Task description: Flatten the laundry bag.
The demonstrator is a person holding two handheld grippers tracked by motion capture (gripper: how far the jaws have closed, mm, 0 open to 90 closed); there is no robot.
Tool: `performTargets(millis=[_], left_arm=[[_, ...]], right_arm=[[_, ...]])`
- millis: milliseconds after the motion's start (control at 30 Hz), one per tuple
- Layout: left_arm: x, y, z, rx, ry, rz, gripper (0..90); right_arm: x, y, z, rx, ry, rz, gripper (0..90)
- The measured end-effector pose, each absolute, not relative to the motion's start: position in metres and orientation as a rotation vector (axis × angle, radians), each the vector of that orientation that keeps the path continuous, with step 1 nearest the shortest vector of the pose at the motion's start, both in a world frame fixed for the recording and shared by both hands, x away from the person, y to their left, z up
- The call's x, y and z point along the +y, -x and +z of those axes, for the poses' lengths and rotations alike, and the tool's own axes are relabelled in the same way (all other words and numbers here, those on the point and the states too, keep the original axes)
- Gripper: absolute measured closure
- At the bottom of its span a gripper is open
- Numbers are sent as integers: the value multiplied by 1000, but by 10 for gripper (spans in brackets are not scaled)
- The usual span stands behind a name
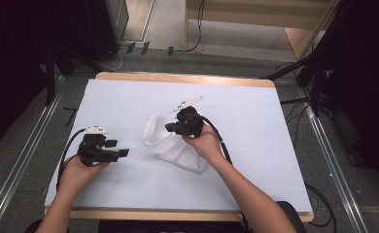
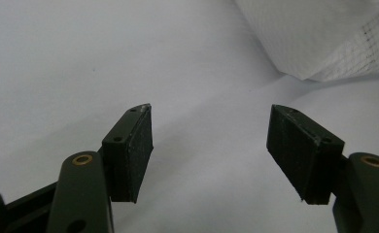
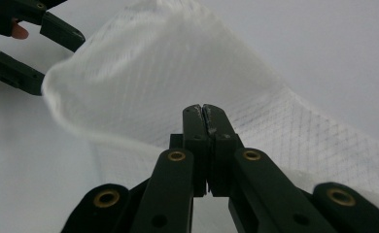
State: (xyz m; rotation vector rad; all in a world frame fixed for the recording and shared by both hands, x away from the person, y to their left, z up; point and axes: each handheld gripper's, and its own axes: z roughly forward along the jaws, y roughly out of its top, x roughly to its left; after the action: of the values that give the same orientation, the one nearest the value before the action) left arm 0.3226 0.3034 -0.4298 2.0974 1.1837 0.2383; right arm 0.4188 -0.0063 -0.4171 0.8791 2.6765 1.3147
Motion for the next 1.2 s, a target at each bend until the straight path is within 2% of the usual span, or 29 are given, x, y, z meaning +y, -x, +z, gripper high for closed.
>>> performTargets(millis=[600,800,833,867,900,1000,1200], left_arm=[[301,-331,-428,1165,-2096,243,342],[301,-337,-427,1158,-2089,234,342],[301,-338,-427,1155,-2089,233,342],[300,-338,-427,1154,-2086,231,342],[300,-339,-427,1156,-2093,230,342],[298,-341,-427,1143,-2090,225,342],[297,-343,-427,1144,-2091,226,342]], right_arm=[[-87,-432,-420,2537,-1105,1233,752],[-89,-432,-432,2544,-1134,1183,688],[-89,-432,-435,2536,-1139,1177,630],[-89,-432,-435,2536,-1139,1177,630],[-88,-432,-438,2527,-1146,1174,542],[-87,-434,-446,2554,-1180,1164,483],[-79,-435,-459,2608,-1183,1132,469]])
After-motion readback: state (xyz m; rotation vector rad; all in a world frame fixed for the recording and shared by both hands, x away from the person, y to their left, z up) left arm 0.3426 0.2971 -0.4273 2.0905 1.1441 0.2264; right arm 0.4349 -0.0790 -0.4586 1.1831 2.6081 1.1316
